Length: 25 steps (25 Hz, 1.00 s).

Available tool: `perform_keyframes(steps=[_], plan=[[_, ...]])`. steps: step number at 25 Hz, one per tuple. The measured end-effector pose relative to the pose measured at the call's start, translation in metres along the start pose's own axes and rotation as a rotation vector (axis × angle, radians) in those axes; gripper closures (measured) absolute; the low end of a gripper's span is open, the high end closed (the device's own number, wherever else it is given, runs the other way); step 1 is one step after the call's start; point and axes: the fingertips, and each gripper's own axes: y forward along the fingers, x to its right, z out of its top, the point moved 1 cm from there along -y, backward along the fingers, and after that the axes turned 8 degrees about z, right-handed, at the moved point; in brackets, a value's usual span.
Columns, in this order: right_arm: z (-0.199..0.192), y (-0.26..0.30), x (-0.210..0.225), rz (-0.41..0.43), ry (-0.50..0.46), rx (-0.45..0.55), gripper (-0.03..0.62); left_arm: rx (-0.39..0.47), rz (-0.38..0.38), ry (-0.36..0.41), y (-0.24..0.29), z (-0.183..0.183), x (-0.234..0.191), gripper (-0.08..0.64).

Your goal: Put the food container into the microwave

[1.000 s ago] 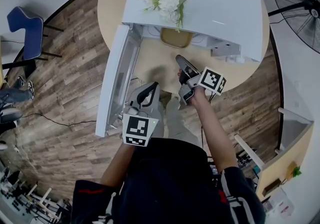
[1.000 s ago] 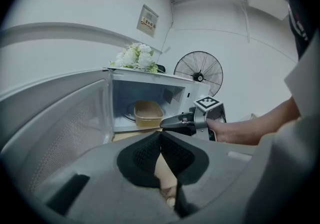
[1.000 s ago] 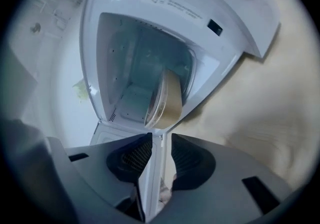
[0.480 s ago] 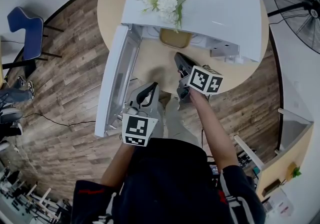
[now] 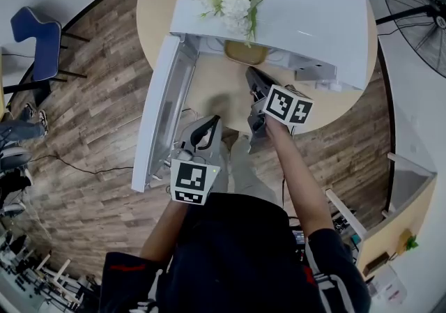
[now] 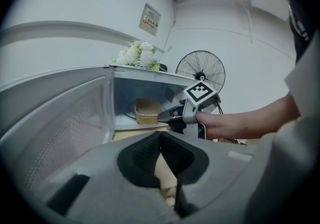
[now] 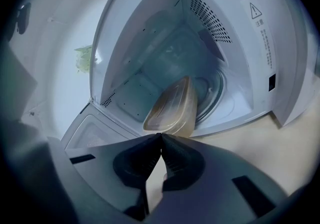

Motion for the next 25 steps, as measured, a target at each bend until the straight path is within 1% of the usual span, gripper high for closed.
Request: perform_keyframes(steps=[17,25], plan=[[0.019,0.022,0.015,-0.025,0.008,0.011,0.581,-0.022,0.006,-0.014,0.009,-0.006,-0.006,0.545],[0.023,0.024,0.015,-0.035,0.007,0.020,0.581,-0.025,0.014,0.000,0.011,-0.005,-0.013,0.545]])
